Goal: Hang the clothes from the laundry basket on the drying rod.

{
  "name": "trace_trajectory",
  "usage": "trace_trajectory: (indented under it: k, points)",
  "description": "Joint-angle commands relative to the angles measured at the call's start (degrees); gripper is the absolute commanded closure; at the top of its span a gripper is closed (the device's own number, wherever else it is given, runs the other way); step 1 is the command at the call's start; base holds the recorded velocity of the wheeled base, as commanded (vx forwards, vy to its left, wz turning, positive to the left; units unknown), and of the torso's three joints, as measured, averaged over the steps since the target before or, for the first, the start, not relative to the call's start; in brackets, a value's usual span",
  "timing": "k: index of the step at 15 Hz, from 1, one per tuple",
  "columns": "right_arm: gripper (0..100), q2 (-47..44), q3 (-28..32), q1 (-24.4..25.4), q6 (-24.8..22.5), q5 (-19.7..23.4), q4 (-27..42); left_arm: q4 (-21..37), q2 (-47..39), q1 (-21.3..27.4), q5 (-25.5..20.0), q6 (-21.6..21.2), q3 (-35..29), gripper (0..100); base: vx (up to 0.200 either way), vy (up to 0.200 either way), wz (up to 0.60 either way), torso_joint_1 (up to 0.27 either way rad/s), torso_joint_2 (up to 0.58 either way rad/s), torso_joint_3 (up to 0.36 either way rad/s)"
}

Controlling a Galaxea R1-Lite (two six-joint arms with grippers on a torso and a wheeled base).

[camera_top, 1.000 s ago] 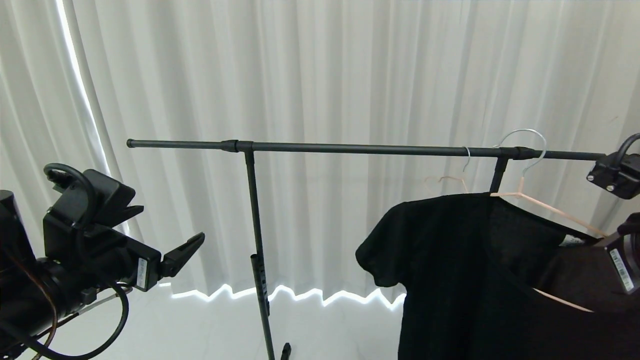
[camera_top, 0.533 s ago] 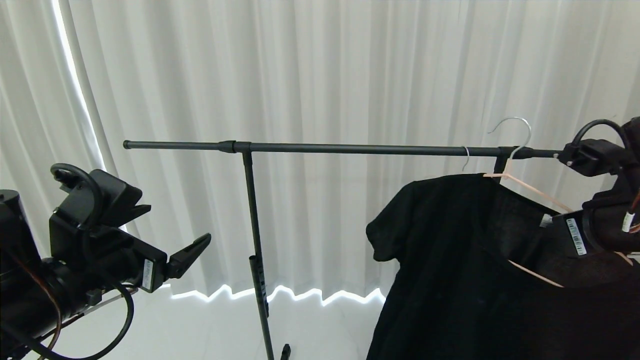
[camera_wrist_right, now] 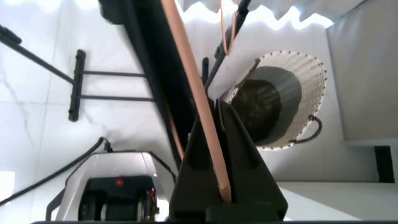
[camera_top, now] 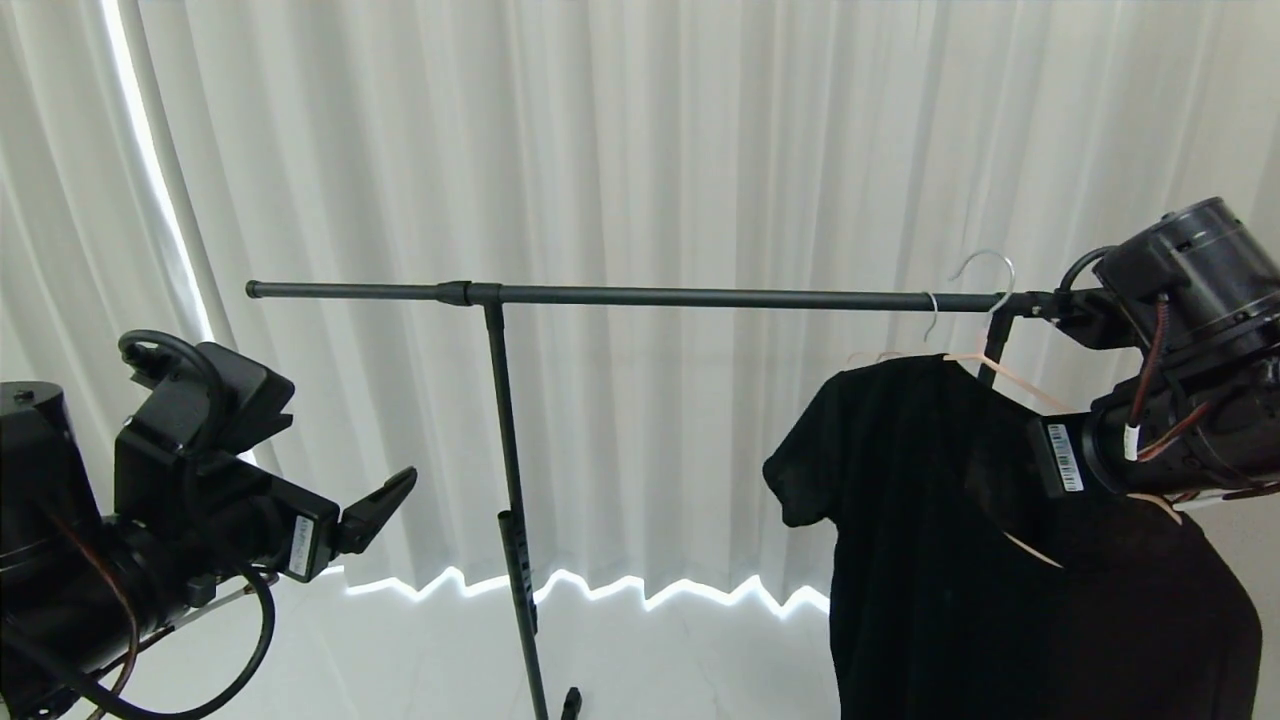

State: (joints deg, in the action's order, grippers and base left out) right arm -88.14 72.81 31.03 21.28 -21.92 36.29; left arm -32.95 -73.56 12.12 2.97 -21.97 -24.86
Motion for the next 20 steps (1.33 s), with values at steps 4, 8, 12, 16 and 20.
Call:
trace_trajectory:
  k: [4,8,12,16,20]
  points:
    - [100,-2.74,3.83,1.41,-0.02,-0.23,0.1,-0.01,-0.45,1.24,0.01,0.08,0.16,0,0.15,0.0,0.0,-0.002,0.0,0.003]
    - [100,-2.74,4.35,2.64,-0.19,-0.23,0.1,-0.01,-0.53,1.59,0.01,0.08,0.16,0,0.2,0.0,0.0,0.004,0.0,0.004]
    - [100,-3.0,4.44,4.31,-0.19,-0.23,0.1,-0.01,-0.53,1.59,0.01,0.08,0.07,0,0.2,0.0,0.0,0.0,0.0,0.0]
    - [100,-3.27,4.27,5.98,-0.02,-0.23,0.1,-0.01,-0.53,1.68,0.01,0.08,0.16,0,0.1,0.0,0.0,0.0,0.0,0.001]
    - [100,-5.11,4.18,7.3,0.25,0.03,0.01,-0.01,-0.53,1.68,0.01,0.08,0.07,0,0.0,0.0,0.0,0.0,0.0,0.0]
